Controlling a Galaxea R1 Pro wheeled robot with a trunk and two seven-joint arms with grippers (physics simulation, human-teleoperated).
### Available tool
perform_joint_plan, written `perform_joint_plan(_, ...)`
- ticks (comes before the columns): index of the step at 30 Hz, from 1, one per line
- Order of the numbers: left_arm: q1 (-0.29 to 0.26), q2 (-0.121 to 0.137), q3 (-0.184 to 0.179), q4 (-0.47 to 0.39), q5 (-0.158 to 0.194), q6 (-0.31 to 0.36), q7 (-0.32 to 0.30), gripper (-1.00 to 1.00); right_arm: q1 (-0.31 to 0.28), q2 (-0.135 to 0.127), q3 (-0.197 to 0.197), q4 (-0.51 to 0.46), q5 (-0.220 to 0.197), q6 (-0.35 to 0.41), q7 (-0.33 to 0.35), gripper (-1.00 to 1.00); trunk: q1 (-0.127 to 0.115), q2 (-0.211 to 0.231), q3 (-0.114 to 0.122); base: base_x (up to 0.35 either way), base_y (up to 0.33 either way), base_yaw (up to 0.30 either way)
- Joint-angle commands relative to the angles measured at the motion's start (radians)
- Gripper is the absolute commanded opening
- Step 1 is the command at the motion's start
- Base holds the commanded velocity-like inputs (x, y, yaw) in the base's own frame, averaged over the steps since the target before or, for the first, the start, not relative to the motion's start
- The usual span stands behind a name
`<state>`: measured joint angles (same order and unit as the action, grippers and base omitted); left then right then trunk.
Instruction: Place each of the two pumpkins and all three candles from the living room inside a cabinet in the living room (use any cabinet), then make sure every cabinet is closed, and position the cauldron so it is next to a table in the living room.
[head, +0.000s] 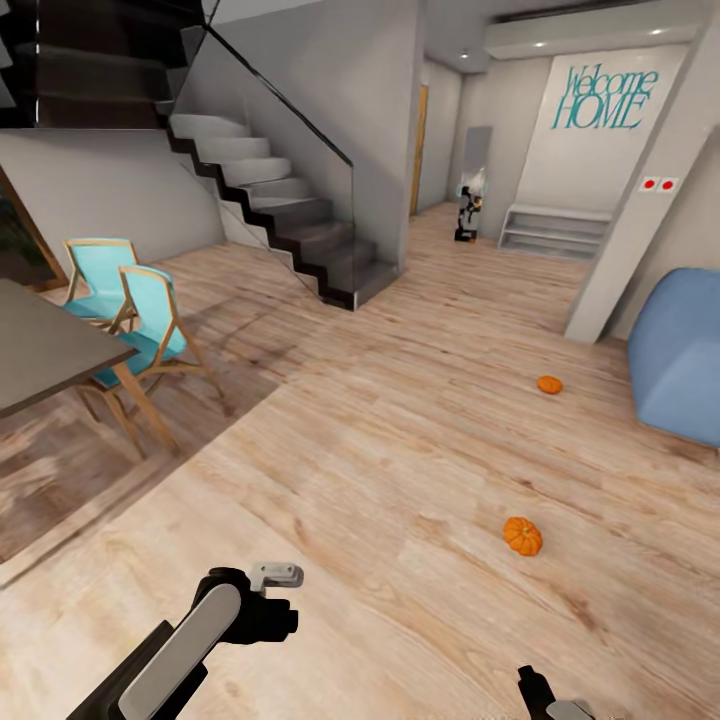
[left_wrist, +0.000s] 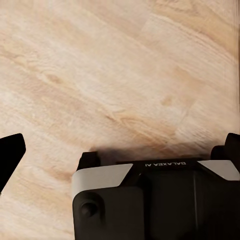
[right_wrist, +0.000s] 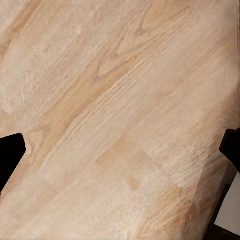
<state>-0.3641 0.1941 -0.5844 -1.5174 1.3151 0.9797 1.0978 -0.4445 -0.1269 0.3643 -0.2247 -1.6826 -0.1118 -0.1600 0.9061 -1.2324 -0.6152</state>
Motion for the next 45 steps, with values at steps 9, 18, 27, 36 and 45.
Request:
perform_joint_plan(9, -0.001, 0.001, -0.002, -0.001, 0.009, 0.002, 0.010, 1.00, 0.000, 0.000, 0.009, -0.002, -0.008, -0.005, -0.006, 1.00, 0.000, -0.001, -0.001, 0.000, 0.000, -0.277)
perform_joint_plan(18, -0.001, 0.001, -0.002, -0.001, 0.009, 0.002, 0.010, 1.00, 0.000, 0.002, 0.010, -0.002, -0.001, -0.006, -0.006, 1.00, 0.000, -0.001, -0.001, 0.000, 0.032, -0.277)
perform_joint_plan(27, -0.001, 0.001, -0.002, -0.001, 0.009, 0.002, 0.010, 1.00, 0.000, 0.004, 0.010, -0.002, 0.000, -0.006, -0.006, 1.00, 0.000, -0.001, -0.001, 0.000, 0.184, -0.278)
perform_joint_plan(36, -0.001, 0.001, -0.002, -0.001, 0.009, 0.002, 0.010, 1.00, 0.000, 0.007, 0.011, -0.002, 0.000, -0.006, -0.004, 1.00, 0.000, -0.001, -0.001, 0.085, 0.167, -0.208)
perform_joint_plan(45, -0.001, 0.001, -0.002, -0.001, 0.009, 0.002, 0.010, 1.00, 0.000, 0.008, 0.013, -0.002, 0.000, -0.007, -0.004, 1.00, 0.000, -0.001, -0.001, 0.019, 0.004, -0.148)
